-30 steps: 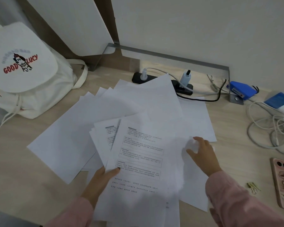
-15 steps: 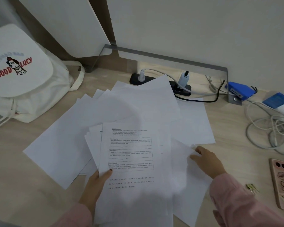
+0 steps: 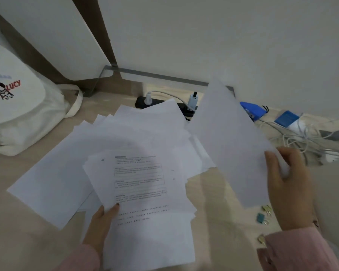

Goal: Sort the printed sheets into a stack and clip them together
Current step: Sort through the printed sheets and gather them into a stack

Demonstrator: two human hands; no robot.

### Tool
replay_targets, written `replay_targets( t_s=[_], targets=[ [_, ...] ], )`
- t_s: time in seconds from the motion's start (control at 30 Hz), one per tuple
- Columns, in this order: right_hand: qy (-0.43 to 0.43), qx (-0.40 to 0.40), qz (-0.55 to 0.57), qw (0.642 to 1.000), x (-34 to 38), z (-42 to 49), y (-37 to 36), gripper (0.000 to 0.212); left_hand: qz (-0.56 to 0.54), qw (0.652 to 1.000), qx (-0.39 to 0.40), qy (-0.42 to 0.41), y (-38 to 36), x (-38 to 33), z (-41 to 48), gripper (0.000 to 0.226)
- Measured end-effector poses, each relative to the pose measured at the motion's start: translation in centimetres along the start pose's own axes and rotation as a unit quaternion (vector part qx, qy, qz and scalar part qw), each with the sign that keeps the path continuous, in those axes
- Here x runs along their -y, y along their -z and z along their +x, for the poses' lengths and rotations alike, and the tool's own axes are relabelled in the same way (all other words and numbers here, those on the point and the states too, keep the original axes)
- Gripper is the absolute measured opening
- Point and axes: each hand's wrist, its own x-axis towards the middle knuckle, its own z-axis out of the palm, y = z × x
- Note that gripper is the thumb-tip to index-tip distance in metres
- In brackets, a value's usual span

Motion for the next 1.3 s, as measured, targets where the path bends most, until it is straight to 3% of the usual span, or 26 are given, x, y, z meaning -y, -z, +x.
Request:
replay_targets(
  t_s=[0.13,0.3,0.43,0.53,0.67,0.77,0.8,0.83,0.9,0.93,1.03,1.13,1.23,1.3],
  targets=[
    [0.142,0.076,0.021,0.987,2.3,-3.1,-1.2,0.02,-0.035,0.999,0.026,0.017,-0.5,0.0,-0.9,0.03],
    [0.274,0.203,-0.074,0.937,1.8,-9.2,-6.8,0.017,-0.076,0.995,0.057,0.009,-1.0,0.1,-2.4,0.027],
    [0.301,0.294,-0.1,0.902,1.0,-13.7,-10.2,0.013,-0.053,0.997,0.062,0.004,-1.0,0.7,-2.8,0.029],
    [0.31,0.325,-0.113,0.886,0.4,-15.7,-11.5,0.009,-0.041,0.997,0.064,0.005,-1.0,1.0,-3.1,0.036],
    [0.314,0.363,-0.134,0.867,0.0,-17.1,-12.4,0.025,-0.036,0.995,0.09,0.006,-0.9,1.2,-3.3,0.05],
    [0.307,0.396,-0.099,0.86,-0.1,-17.7,-12.7,0.018,-0.005,0.996,0.09,0.009,-1.0,1.4,-3.1,0.049],
    [0.298,0.431,-0.073,0.848,0.0,-17.8,-12.6,0.01,0.005,0.996,0.09,0.011,-1.1,1.4,-3.1,0.043],
    [0.267,0.47,-0.037,0.84,0.2,-17.8,-12.6,0.018,0.013,0.996,0.09,0.009,-1.1,1.5,-3.0,0.038],
    [0.181,0.507,0.017,0.843,0.4,-17.6,-12.4,0.051,0.038,0.997,0.072,0.005,-1.3,1.6,-2.7,0.034],
    [0.145,0.501,0.032,0.852,0.3,-17.2,-12.2,0.057,0.05,0.997,0.056,0.003,-1.3,1.5,-2.5,0.035],
    [0.031,0.448,0.047,0.892,-0.9,-14.9,-12.0,0.037,0.048,0.998,0.036,-0.014,-1.1,0.9,-2.6,0.039],
    [-0.114,0.369,0.059,0.92,-2.7,-11.5,-11.7,0.057,0.039,0.998,0.046,-0.025,0.1,-0.2,-3.3,0.04],
    [-0.266,0.368,0.155,0.877,-2.9,-7.8,-10.3,0.075,0.042,0.995,0.078,-0.042,1.0,-1.8,-4.1,0.058],
    [-0.299,0.406,0.266,0.821,-2.2,-6.0,-8.7,0.066,0.039,0.994,0.089,-0.057,0.9,-3.0,-4.5,0.059]
  ],
)
